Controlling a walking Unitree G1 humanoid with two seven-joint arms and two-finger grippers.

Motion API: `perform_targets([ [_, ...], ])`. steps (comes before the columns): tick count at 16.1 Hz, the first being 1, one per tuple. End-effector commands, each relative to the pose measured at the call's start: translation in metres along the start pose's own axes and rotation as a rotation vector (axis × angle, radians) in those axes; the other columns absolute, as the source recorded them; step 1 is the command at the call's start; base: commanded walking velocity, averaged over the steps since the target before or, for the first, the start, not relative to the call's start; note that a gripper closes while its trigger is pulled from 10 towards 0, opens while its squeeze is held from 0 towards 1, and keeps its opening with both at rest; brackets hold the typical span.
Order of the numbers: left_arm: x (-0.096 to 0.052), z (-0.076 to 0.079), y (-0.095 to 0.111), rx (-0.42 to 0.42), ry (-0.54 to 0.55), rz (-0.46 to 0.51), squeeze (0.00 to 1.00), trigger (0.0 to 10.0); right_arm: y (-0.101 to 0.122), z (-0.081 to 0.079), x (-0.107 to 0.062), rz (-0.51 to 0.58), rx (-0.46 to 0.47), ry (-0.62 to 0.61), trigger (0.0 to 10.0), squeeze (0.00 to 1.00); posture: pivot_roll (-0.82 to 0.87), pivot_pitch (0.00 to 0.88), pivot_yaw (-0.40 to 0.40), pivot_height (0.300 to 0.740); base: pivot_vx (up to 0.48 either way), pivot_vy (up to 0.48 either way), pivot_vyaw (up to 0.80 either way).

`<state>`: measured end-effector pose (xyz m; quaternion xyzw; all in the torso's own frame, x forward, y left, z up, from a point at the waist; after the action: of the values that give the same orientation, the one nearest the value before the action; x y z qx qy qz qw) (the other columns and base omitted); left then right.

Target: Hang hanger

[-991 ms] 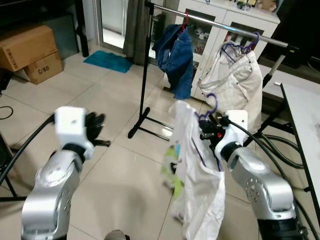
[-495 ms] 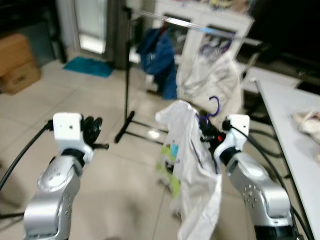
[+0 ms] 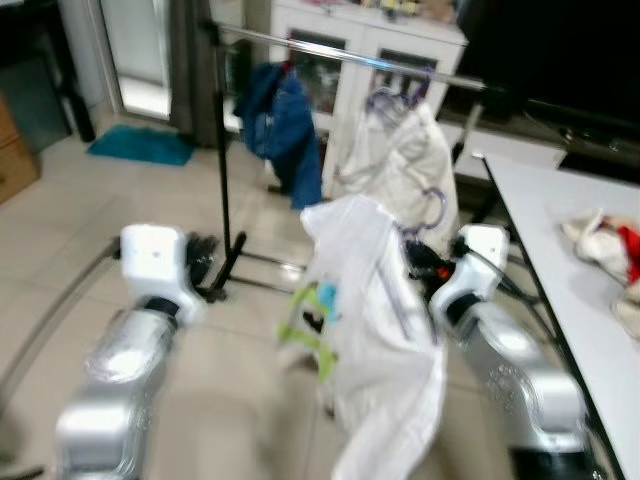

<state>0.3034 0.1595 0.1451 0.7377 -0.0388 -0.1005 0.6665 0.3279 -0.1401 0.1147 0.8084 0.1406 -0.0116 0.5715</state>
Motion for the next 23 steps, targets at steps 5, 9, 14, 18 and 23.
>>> perform_targets([
  [5, -0.002, -0.005, 0.0, 0.039, -0.015, 0.033, 0.0, 10.0, 0.019, 0.006, -0.001, 0.135, -0.022, -0.027, 10.0, 0.0, 0.09, 0.0, -0.098, 0.74, 0.418, 0.0, 0.0],
  [9, -0.005, -0.002, -0.002, 0.038, -0.047, 0.052, 0.0, 10.0, 0.009, 0.014, -0.008, 0.16, 0.032, -0.037, 10.0, 0.0, 0.09, 0.0, -0.083, 0.74, 0.417, 0.0, 0.0],
  [14, -0.005, -0.005, -0.004, 0.065, -0.055, 0.045, 0.0, 10.0, 0.005, 0.012, -0.004, 0.121, -0.022, -0.056, 10.0, 0.0, 0.09, 0.0, -0.074, 0.74, 0.419, 0.0, 0.0],
  [18, -0.007, -0.003, -0.005, 0.07, -0.066, 0.043, 0.0, 10.0, 0.008, 0.006, -0.002, 0.121, -0.055, -0.028, 10.0, 0.0, 0.09, 0.0, -0.085, 0.74, 0.418, 0.0, 0.0],
  [23, -0.007, -0.001, -0.006, 0.072, -0.071, 0.037, 0.0, 10.0, 0.011, 0.01, -0.001, 0.117, -0.089, -0.035, 10.0, 0.0, 0.08, 0.0, -0.09, 0.74, 0.422, 0.0, 0.0],
])
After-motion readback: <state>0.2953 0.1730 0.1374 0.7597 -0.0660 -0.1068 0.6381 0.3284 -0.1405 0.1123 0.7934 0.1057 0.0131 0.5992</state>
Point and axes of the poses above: a point about 5 cm out from each wrist's last joint towards the gripper, its own x axis pointing out of the wrist towards the gripper, its own y axis along the axis of the wrist's last joint, z = x × y, the point moved 5 cm from there along x, pointing out of the wrist towards the gripper, and after that the axes turned 6 degrees about x, right-handed, at the moved point
